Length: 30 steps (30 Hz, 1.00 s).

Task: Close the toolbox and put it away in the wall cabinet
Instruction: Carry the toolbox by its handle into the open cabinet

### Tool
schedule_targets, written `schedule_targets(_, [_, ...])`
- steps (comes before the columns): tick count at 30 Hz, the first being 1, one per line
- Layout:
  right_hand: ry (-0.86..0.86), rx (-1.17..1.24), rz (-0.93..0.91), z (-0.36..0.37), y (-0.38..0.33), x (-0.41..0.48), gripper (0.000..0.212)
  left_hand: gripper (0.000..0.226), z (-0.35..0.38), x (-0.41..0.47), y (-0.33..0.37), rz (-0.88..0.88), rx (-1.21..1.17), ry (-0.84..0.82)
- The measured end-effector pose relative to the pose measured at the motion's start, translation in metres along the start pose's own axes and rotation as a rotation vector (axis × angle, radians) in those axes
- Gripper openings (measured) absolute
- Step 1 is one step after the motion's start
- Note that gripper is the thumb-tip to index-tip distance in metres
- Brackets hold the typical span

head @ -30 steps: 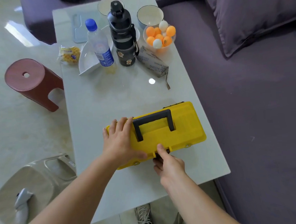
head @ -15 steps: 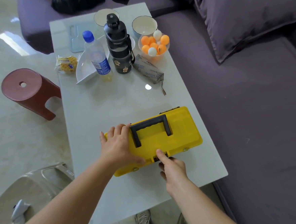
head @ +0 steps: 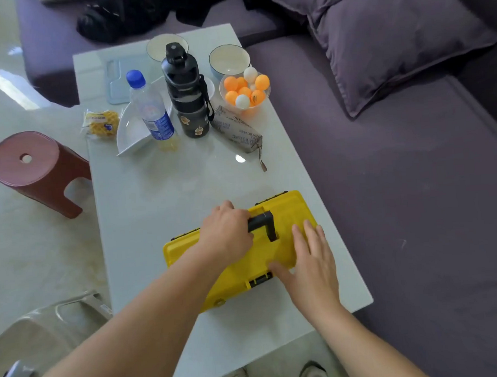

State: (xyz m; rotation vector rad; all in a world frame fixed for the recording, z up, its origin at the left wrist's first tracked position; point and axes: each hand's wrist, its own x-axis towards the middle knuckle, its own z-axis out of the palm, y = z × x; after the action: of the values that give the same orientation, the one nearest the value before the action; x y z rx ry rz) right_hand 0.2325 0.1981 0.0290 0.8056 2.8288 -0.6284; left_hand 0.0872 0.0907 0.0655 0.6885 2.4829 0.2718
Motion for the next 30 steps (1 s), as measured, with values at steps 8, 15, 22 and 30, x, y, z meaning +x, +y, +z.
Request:
schedule_targets(8, [-0.072, -0.048, 0.018, -0.004, 0.000, -0.004, 0.085, 0.012, 0.000, -0.009, 0.034, -0.056, -0.110, -0.304])
schedule_targets(15, [0.028, 0.015, -0.019, -0.064, -0.001, -0.026, 0.096, 0.049, -0.071, -0.038, 0.095, -0.228, -0.369, -0.431])
schedule_targets(22, [0.179, 0.150, -0.060, -0.209, 0.012, -0.074, 0.096, 0.068, -0.187, -0.110, 0.205, -0.198, -0.402, -0.489])
schedule_targets(30, [0.466, 0.127, -0.061, -0.400, 0.055, -0.152, 0.093, 0.052, -0.293, -0.214, 0.376, -0.017, -0.268, -0.341])
